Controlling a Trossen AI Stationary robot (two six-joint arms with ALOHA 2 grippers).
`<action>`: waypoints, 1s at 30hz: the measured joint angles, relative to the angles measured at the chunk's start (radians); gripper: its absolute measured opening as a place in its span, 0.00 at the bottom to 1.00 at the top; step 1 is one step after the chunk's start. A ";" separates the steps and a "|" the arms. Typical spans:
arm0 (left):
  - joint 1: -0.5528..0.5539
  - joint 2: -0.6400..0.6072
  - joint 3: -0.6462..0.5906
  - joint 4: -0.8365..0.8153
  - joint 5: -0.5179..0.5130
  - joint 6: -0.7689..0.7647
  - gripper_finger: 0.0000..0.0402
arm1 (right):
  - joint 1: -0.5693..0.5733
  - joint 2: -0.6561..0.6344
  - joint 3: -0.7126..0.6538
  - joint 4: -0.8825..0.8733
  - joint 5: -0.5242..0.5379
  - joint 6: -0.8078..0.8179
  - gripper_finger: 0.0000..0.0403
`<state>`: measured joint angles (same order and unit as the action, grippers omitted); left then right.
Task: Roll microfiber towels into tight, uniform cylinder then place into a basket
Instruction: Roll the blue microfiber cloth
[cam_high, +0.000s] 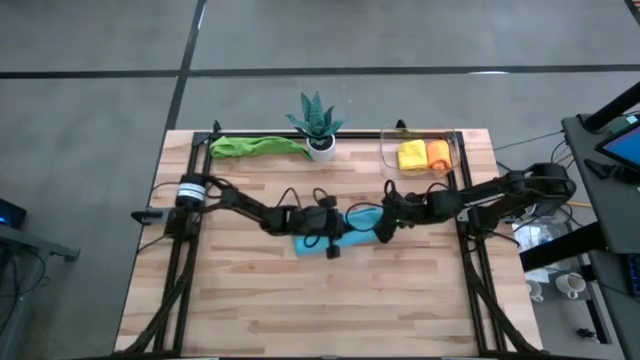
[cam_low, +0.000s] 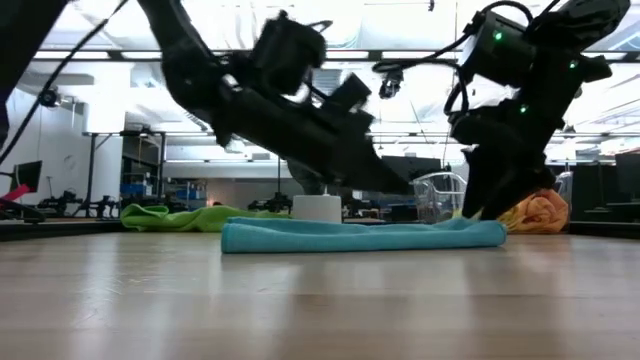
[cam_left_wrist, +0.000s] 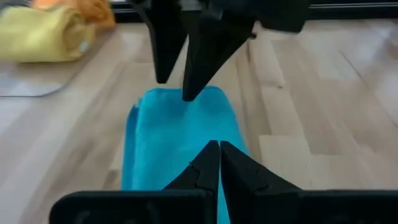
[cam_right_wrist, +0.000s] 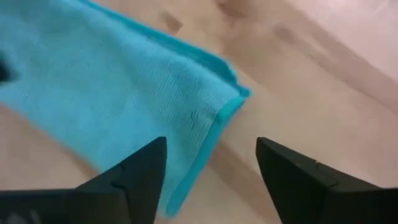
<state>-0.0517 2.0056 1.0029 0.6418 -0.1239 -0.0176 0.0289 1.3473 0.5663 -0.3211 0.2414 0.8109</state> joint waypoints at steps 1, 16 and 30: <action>0.007 0.021 0.021 0.000 0.012 -0.001 0.00 | -0.003 -0.015 0.000 -0.016 -0.016 -0.002 0.61; 0.017 0.156 0.156 -0.130 0.018 0.002 0.00 | -0.155 -0.020 -0.086 0.121 -0.362 -0.018 0.64; 0.025 0.154 0.156 -0.174 -0.012 0.006 0.00 | -0.201 0.130 -0.084 0.370 -0.454 0.000 0.60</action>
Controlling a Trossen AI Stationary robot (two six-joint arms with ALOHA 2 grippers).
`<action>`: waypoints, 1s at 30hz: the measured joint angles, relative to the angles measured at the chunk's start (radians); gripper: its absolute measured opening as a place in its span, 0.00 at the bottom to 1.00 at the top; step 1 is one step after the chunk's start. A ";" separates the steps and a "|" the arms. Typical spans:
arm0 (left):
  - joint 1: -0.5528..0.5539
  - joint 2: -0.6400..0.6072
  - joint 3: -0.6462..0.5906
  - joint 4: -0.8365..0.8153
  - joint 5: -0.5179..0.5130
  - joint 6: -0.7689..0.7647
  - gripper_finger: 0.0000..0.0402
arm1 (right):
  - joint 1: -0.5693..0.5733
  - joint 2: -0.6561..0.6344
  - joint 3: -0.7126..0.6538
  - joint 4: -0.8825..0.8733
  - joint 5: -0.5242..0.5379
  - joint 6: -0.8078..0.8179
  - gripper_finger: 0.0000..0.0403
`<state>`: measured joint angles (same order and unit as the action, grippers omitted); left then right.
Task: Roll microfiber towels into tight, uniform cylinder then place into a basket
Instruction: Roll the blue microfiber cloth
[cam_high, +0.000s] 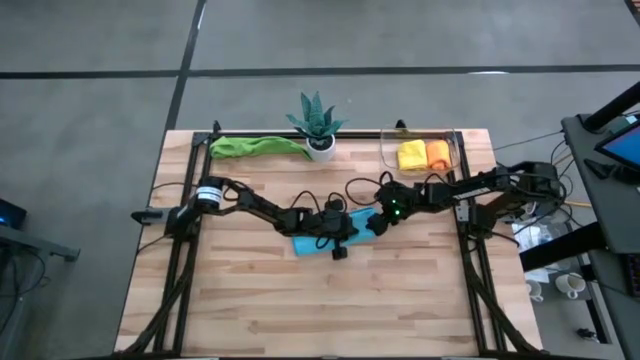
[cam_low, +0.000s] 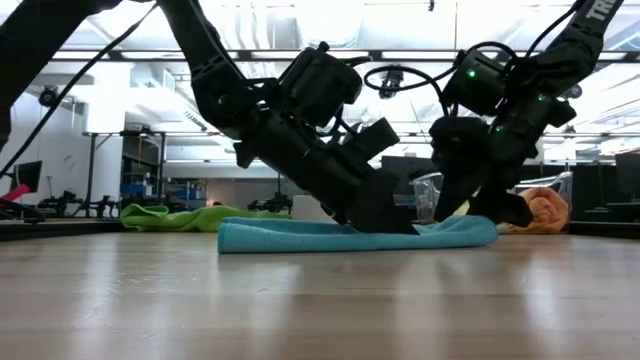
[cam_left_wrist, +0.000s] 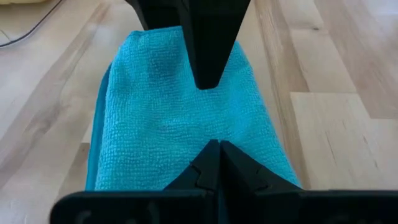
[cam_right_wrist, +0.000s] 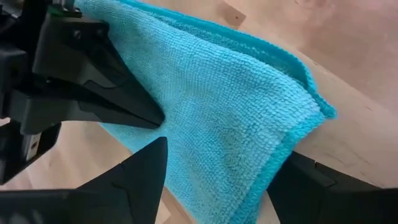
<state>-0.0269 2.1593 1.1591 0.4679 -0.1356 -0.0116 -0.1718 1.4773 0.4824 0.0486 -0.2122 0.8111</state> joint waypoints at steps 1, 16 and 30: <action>0.000 0.000 0.000 -0.001 0.000 0.000 0.00 | 0.000 0.000 0.000 0.000 0.003 0.000 0.58; 0.002 0.002 0.018 0.026 -0.023 0.000 0.00 | 0.001 -0.136 -0.004 -0.186 0.100 -0.035 0.03; 0.002 -0.152 -0.008 -0.101 -0.063 0.045 0.00 | 0.032 -0.180 0.097 -0.471 0.222 -0.083 0.02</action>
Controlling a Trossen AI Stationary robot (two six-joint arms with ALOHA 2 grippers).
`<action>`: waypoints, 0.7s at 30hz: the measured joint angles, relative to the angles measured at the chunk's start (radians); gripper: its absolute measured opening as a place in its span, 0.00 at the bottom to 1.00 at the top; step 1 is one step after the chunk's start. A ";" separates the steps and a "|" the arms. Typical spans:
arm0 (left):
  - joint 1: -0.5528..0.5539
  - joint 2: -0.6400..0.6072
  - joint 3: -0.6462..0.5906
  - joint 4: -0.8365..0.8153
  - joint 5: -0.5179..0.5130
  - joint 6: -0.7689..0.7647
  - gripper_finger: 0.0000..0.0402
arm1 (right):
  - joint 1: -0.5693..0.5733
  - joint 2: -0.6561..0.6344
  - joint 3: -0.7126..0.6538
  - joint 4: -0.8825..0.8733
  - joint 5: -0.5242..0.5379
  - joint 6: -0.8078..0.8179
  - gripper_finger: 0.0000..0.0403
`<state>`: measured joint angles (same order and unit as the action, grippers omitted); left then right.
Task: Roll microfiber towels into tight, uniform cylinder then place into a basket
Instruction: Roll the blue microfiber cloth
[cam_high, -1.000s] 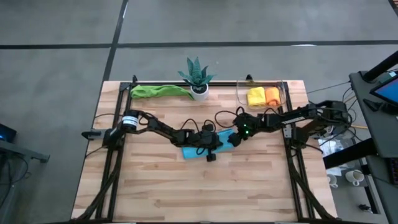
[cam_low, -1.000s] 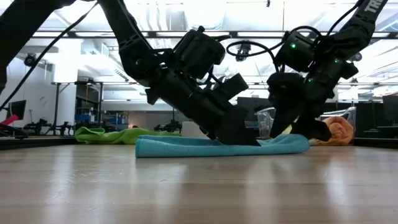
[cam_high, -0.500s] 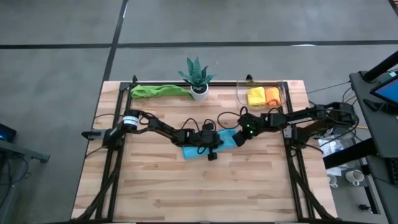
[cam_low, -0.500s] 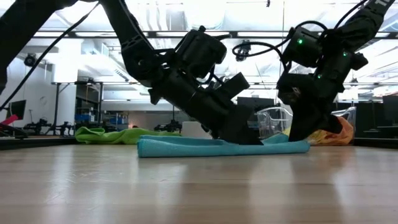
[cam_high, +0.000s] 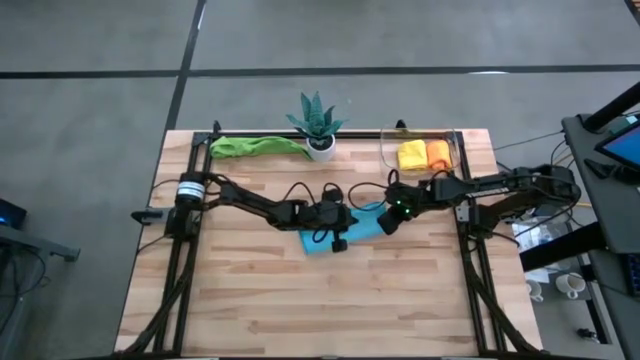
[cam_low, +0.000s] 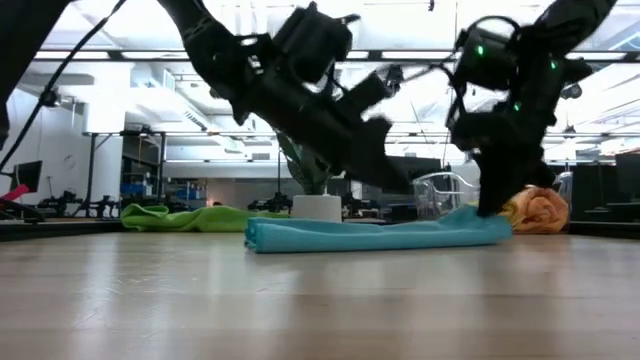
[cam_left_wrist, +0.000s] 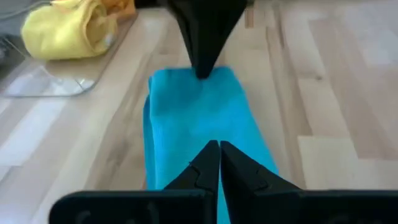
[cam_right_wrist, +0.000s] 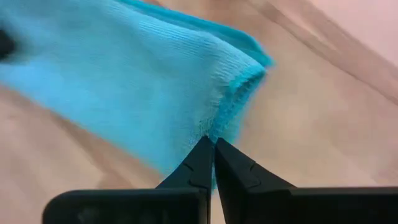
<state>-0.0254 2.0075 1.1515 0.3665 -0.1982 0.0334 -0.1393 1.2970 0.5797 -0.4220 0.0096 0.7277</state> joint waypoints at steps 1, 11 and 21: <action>0.000 0.000 -0.003 -0.005 0.000 0.000 0.00 | 0.008 -0.001 0.019 -0.010 0.004 -0.004 0.02; -0.001 0.032 -0.049 0.000 0.002 -0.027 0.00 | 0.069 0.086 0.179 -0.067 0.042 -0.008 0.02; 0.015 0.092 -0.053 0.038 -0.001 -0.028 0.00 | 0.114 0.264 0.314 -0.035 0.039 -0.053 0.02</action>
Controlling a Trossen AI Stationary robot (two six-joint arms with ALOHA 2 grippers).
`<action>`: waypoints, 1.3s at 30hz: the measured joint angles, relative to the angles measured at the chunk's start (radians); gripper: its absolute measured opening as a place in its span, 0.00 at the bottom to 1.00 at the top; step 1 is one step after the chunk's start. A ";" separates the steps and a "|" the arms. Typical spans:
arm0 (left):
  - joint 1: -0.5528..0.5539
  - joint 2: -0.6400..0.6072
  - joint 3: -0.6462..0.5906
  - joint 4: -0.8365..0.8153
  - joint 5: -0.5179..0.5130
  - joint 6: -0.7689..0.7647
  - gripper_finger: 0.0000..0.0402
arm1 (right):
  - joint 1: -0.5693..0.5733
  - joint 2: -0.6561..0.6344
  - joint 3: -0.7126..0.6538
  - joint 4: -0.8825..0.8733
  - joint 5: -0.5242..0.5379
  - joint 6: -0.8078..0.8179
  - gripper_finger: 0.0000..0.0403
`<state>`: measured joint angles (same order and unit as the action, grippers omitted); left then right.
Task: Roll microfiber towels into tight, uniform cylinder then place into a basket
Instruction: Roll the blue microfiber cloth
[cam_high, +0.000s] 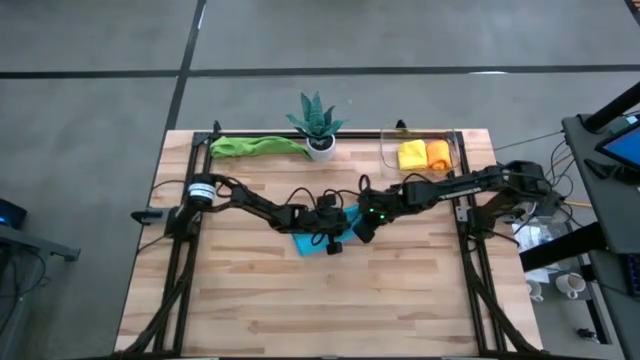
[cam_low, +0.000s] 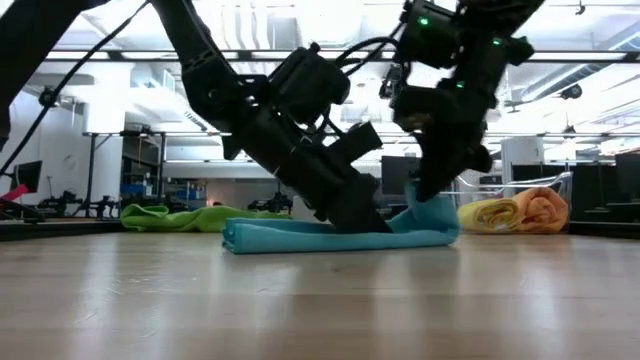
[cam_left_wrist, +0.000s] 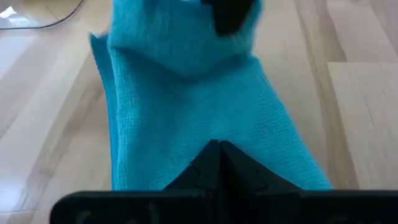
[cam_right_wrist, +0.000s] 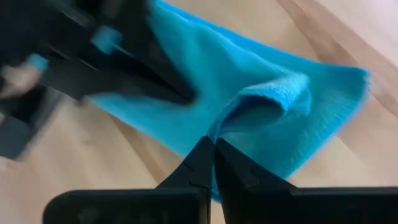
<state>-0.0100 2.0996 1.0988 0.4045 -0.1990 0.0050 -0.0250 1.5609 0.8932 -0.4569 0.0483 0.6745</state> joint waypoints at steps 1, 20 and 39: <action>0.003 0.011 0.000 0.014 0.000 0.000 0.00 | 0.001 0.012 0.017 0.005 -0.002 -0.009 0.02; 0.011 -0.023 -0.022 0.010 0.000 0.002 0.00 | 0.008 0.163 0.085 0.074 -0.030 -0.077 0.02; 0.011 -0.025 -0.022 0.004 -0.001 0.012 0.00 | 0.018 0.116 0.068 0.148 -0.105 -0.186 0.44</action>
<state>0.0010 2.0747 1.0763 0.4088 -0.1997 0.0170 -0.0073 1.6770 0.9611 -0.3084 -0.0563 0.4886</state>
